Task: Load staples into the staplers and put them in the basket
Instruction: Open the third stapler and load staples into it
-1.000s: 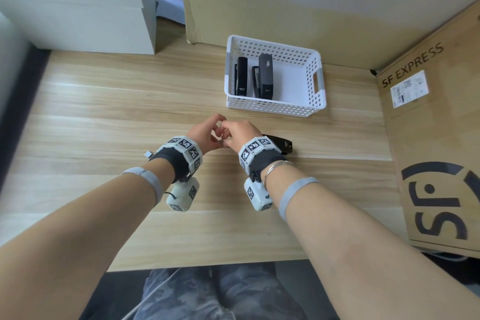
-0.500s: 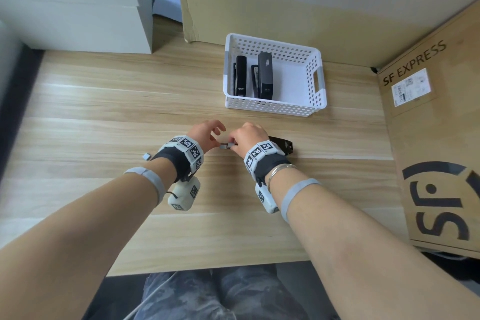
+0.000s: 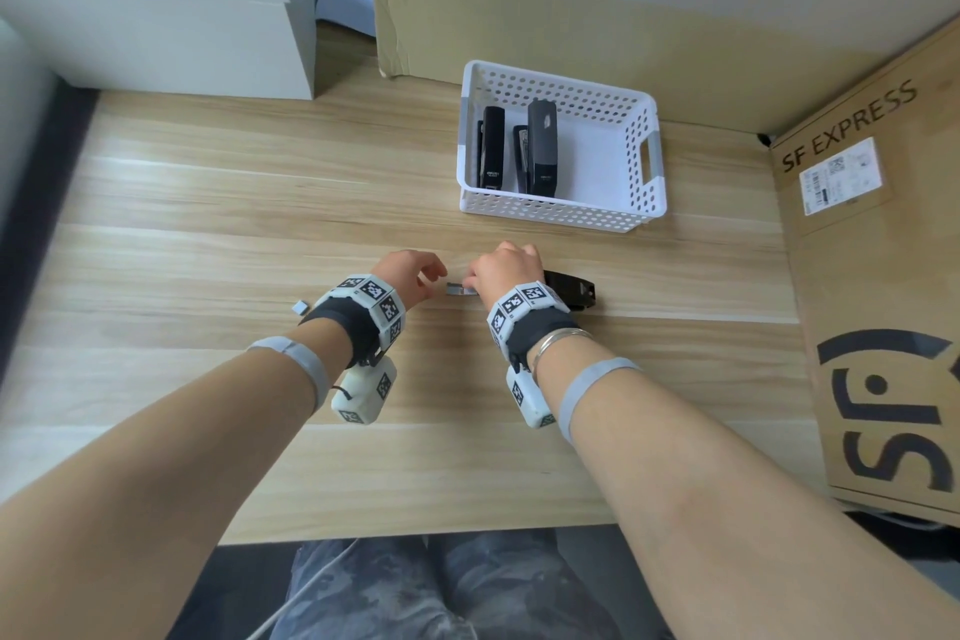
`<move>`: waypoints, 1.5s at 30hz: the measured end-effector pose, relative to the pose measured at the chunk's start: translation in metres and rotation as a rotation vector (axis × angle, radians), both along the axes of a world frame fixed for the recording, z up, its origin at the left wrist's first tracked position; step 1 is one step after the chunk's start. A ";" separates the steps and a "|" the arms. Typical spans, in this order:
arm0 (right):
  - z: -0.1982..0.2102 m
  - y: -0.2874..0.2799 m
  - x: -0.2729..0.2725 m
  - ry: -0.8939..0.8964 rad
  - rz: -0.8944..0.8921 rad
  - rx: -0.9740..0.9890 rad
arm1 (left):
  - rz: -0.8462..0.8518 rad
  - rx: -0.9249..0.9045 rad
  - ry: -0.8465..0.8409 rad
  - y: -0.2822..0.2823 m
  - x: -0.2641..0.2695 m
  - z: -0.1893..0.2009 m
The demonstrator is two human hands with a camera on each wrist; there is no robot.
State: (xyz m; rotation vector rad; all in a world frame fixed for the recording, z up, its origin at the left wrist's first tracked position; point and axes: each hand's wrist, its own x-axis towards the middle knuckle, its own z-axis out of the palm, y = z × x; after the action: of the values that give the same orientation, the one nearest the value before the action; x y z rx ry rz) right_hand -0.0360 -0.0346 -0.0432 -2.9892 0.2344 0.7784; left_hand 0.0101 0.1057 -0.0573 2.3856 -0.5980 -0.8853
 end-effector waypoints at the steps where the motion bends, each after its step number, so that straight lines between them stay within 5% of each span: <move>1: 0.000 0.001 0.001 0.004 -0.009 -0.010 | 0.003 0.008 -0.001 0.003 0.002 0.000; 10: 0.009 0.003 0.002 0.077 -0.045 -0.050 | -0.008 0.143 0.005 0.048 0.009 0.001; 21: 0.006 0.020 -0.002 -0.036 -0.080 -0.002 | -0.131 0.339 0.063 0.077 0.001 -0.009; 45: 0.004 0.014 -0.014 -0.129 -0.058 0.188 | 0.030 0.035 -0.118 0.034 -0.009 -0.011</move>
State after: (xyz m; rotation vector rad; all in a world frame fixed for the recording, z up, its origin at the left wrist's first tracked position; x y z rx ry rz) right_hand -0.0501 -0.0206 -0.0392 -2.8274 0.2269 0.5656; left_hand 0.0010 0.1399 -0.0686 2.4850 -0.5944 -0.7521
